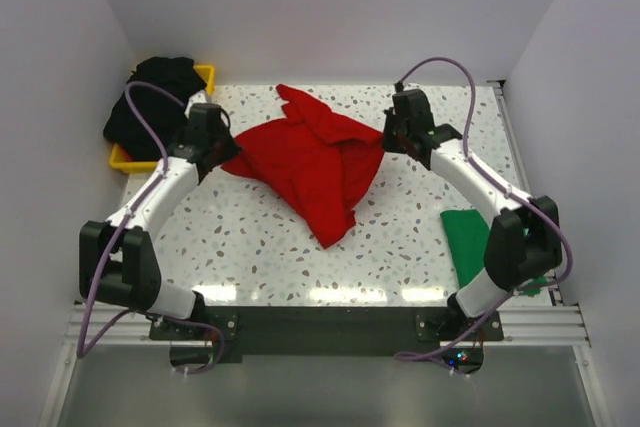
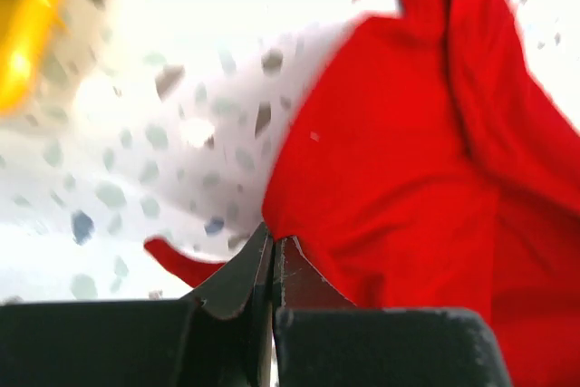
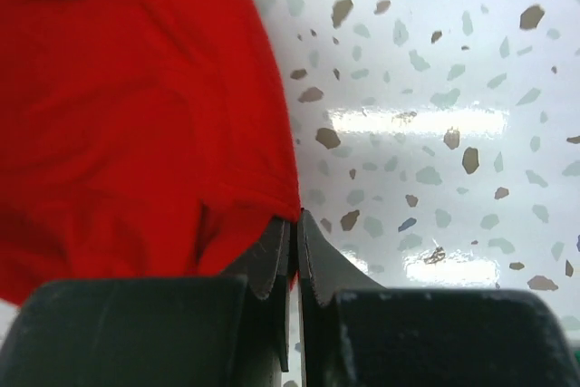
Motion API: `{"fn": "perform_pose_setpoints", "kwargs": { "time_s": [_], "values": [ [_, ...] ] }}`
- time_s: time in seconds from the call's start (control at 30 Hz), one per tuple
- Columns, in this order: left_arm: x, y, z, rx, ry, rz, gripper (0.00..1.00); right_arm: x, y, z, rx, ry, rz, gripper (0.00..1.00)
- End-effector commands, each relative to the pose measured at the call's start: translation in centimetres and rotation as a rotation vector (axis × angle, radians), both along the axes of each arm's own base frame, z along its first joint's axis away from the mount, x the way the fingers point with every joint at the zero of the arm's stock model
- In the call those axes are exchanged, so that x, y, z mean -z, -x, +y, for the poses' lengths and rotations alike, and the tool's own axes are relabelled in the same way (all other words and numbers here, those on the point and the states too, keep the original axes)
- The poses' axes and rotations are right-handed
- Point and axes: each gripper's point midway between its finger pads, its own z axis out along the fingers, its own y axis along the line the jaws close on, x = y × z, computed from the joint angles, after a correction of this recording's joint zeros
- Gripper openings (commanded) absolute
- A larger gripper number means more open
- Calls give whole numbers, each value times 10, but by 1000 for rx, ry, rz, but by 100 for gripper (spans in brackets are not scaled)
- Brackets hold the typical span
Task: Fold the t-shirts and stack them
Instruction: Flatten the tshirt out
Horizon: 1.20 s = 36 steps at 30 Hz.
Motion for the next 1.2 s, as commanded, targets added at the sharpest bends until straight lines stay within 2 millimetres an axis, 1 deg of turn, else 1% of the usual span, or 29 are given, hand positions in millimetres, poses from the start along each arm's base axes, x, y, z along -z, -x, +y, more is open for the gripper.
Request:
{"fn": "perform_pose_setpoints", "kwargs": {
  "time_s": [0.0,0.03,0.07,0.1,0.13,0.17,0.2,0.27,0.3,0.33,0.37,0.47,0.5,0.53,0.57,0.6,0.63,0.7,0.73,0.77,0.8,0.87,0.9,0.97,1.0,1.03,1.07,1.13,1.17],
  "values": [
    [-65,-29,34,-33,-22,-129,0,-40,22,0,8,-55,-58,0],
    [-71,-34,38,-36,-25,-129,0,-43,26,-2,15,-55,-62,0],
    [-70,-41,44,-48,-42,-115,0,-51,32,-8,27,-58,-78,0],
    [-89,-51,49,-55,-47,-154,0,-54,37,-10,36,-63,-83,0],
    [-94,-57,50,-51,-54,-158,0,-55,40,-12,38,-66,-87,0],
    [-95,-63,53,-57,-57,-149,0,-64,46,-17,43,-72,-107,0],
    [-113,-68,54,-60,-57,-173,0,-65,50,-22,53,-64,-104,0],
    [-131,-70,55,-55,-62,-209,0,-76,57,-29,63,-61,-126,0],
    [-146,-71,54,-52,-61,-247,0,-87,62,-33,65,-64,-152,0],
    [-153,-70,55,-52,-63,-261,0,-92,65,-36,70,-61,-163,0],
    [-167,-65,55,-48,-63,-290,0,-101,67,-37,68,-67,-181,0],
    [-193,-53,52,-27,-57,-346,0,-128,79,-42,64,-84,-242,0],
    [-211,-43,53,-28,-56,-385,0,-134,83,-44,61,-88,-255,0],
    [-222,-37,53,-24,-62,-408,0,-147,88,-46,61,-103,-286,0],
    [-240,-25,55,-27,-66,-451,0,-157,91,-46,60,-115,-308,0],
    [-254,-18,56,-29,-71,-480,0,-163,96,-48,59,-120,-316,0],
    [-265,-11,57,-28,-77,-505,0,-177,103,-51,59,-136,-353,0],
    [-299,8,62,-41,-93,-582,0,-196,111,-53,57,-161,-398,0],
    [-310,14,63,-44,-97,-606,0,-204,115,-54,57,-173,-420,0],
    [-320,18,66,-52,-107,-631,0,-219,122,-56,53,-194,-461,1],
    [-336,25,67,-55,-108,-669,1,-225,125,-57,53,-204,-477,1],
    [-351,26,68,-56,-117,-701,2,-238,130,-60,56,-219,-513,1],
    [-359,22,68,-57,-117,-716,2,-244,132,-64,72,-217,-533,2],
    [-364,13,63,-34,-112,-719,3,-248,130,-68,91,-207,-550,4],
    [-365,-2,59,-14,-106,-712,3,-245,124,-71,109,-183,-543,4],
    [-363,-11,55,3,-99,-706,4,-242,119,-71,120,-173,-534,5],
    [-352,-32,45,51,-76,-682,4,-233,108,-68,125,-156,-505,5],
    [-334,-55,40,68,-66,-640,4,-220,95,-60,110,-145,-463,5],
    [-304,-82,30,114,-43,-572,4,-210,87,-56,107,-141,-436,5]
  ]
}}
